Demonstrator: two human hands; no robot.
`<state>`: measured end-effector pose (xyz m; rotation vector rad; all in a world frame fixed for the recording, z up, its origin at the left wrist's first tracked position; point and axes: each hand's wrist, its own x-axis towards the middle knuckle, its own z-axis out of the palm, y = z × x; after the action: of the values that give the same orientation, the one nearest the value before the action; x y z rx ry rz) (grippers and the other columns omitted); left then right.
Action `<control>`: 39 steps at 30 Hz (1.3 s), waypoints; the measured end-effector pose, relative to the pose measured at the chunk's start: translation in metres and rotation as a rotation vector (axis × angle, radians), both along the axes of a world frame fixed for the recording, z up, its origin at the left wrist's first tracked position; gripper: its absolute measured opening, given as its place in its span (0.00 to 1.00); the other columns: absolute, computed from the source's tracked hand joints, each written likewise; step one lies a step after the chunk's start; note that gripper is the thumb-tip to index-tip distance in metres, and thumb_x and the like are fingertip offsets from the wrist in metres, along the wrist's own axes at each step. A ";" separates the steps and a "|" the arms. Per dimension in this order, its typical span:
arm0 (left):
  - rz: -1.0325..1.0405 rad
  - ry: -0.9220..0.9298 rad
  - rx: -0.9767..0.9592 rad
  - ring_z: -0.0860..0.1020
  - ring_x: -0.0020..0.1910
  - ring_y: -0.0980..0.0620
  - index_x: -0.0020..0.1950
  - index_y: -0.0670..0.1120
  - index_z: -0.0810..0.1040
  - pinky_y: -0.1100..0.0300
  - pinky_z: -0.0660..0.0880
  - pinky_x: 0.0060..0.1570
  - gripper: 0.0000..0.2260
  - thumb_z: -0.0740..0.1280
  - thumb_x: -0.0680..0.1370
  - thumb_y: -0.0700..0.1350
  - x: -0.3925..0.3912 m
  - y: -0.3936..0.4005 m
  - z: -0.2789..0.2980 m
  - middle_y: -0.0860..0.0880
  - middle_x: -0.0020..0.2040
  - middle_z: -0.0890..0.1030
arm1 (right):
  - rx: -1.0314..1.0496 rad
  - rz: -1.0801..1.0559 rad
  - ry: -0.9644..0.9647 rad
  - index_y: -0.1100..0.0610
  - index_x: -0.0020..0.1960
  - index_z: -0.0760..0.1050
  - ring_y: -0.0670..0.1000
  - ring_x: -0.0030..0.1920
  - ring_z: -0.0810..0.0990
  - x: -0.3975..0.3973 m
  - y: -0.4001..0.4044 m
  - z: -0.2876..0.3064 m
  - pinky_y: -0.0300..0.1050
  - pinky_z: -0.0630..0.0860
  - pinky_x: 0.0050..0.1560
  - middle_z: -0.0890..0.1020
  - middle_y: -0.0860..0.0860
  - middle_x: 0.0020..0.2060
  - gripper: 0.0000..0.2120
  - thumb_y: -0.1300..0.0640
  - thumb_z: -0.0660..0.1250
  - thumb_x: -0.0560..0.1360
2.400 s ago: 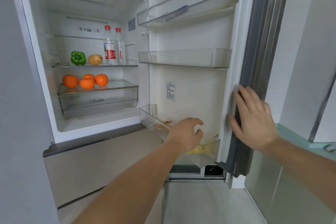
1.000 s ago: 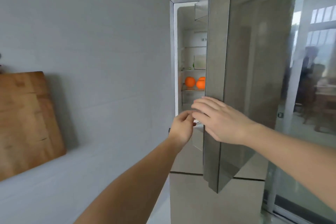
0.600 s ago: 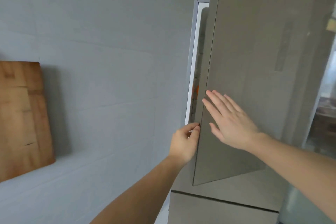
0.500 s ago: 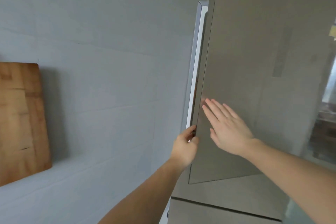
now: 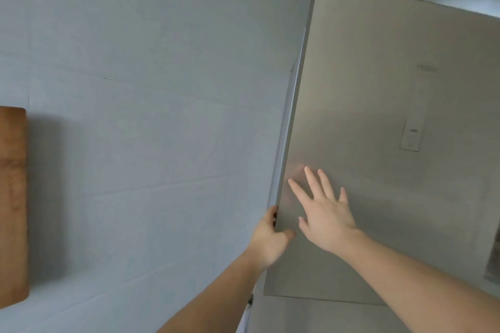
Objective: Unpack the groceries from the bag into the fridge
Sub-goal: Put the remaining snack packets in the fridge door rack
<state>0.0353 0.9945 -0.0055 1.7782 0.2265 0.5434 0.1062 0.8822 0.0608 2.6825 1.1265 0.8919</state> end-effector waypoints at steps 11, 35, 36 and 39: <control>0.321 -0.081 0.218 0.71 0.68 0.49 0.78 0.49 0.57 0.54 0.69 0.67 0.35 0.68 0.73 0.41 0.073 0.028 0.014 0.47 0.70 0.70 | 0.002 0.134 -0.249 0.47 0.70 0.70 0.62 0.73 0.62 0.077 0.030 -0.003 0.76 0.61 0.63 0.63 0.56 0.75 0.50 0.46 0.82 0.50; 0.407 -0.111 0.171 0.77 0.57 0.53 0.70 0.58 0.64 0.59 0.76 0.53 0.30 0.74 0.73 0.46 0.134 0.057 0.017 0.52 0.61 0.77 | -0.062 0.044 -0.248 0.47 0.77 0.36 0.65 0.75 0.33 0.136 0.042 0.011 0.79 0.40 0.63 0.33 0.56 0.76 0.46 0.40 0.65 0.73; 0.400 -0.107 0.189 0.75 0.61 0.52 0.72 0.57 0.62 0.58 0.75 0.58 0.32 0.74 0.73 0.46 0.131 0.053 0.018 0.52 0.65 0.74 | -0.066 0.053 -0.228 0.46 0.77 0.36 0.64 0.75 0.33 0.135 0.039 0.013 0.78 0.41 0.64 0.33 0.55 0.76 0.46 0.40 0.65 0.73; 0.393 -0.097 0.358 0.68 0.70 0.52 0.77 0.56 0.57 0.63 0.66 0.64 0.35 0.71 0.75 0.49 0.112 0.047 0.024 0.54 0.73 0.67 | -0.009 0.115 -0.112 0.46 0.78 0.39 0.60 0.75 0.32 0.126 0.027 0.016 0.75 0.44 0.68 0.35 0.53 0.77 0.45 0.40 0.65 0.74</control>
<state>0.1478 1.0418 0.0189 2.0583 0.4371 0.9990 0.2326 0.9097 0.0771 2.5471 1.2663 1.0377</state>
